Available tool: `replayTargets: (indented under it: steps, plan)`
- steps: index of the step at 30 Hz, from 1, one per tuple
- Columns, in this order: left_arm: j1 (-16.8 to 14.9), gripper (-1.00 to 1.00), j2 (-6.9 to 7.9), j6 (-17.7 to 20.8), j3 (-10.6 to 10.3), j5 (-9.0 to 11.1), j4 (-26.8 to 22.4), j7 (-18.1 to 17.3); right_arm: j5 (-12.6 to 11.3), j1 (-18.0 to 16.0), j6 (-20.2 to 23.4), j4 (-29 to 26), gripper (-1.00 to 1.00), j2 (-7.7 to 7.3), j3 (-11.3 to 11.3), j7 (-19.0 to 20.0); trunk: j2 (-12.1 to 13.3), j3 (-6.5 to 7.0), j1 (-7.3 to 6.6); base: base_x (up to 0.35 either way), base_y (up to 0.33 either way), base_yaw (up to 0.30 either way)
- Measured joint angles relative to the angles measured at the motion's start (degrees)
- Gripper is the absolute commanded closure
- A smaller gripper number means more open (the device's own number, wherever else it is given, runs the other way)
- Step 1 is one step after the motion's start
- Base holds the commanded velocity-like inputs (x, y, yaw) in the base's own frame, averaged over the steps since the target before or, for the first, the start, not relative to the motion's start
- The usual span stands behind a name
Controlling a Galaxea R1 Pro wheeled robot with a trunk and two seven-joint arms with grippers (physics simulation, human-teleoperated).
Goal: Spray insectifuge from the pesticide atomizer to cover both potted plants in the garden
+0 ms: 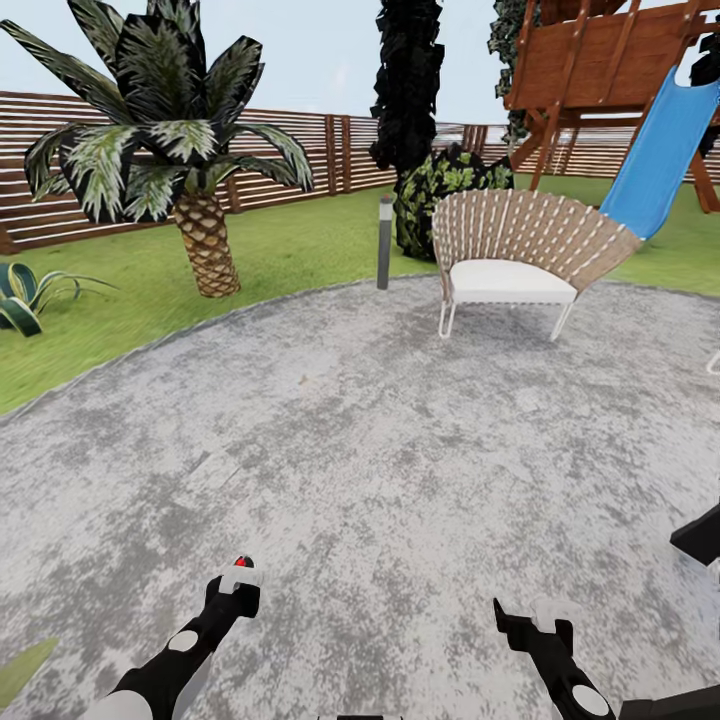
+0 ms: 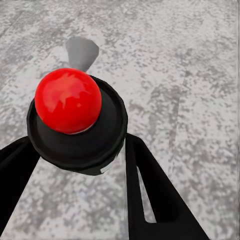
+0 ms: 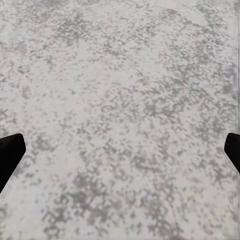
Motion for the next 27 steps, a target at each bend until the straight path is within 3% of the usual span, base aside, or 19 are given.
replayTargets:
  steps: [14,27]
  plan:
    - [0.00,1.00,-0.09,-0.01,0.00,-0.01,-0.04,0.06,0.00,-0.01,-0.01,-0.06,-1.00,0.00,0.00,-0.08,0.00,1.24,0.01,0.007,-0.220,0.044]
    - [0.07,1.00,-0.08,-0.07,-0.01,-0.01,-0.06,0.04,0.00,-0.02,-0.02,-0.04,-1.00,0.00,0.01,-0.02,0.00,2.17,0.01,0.000,-0.022,0.180]
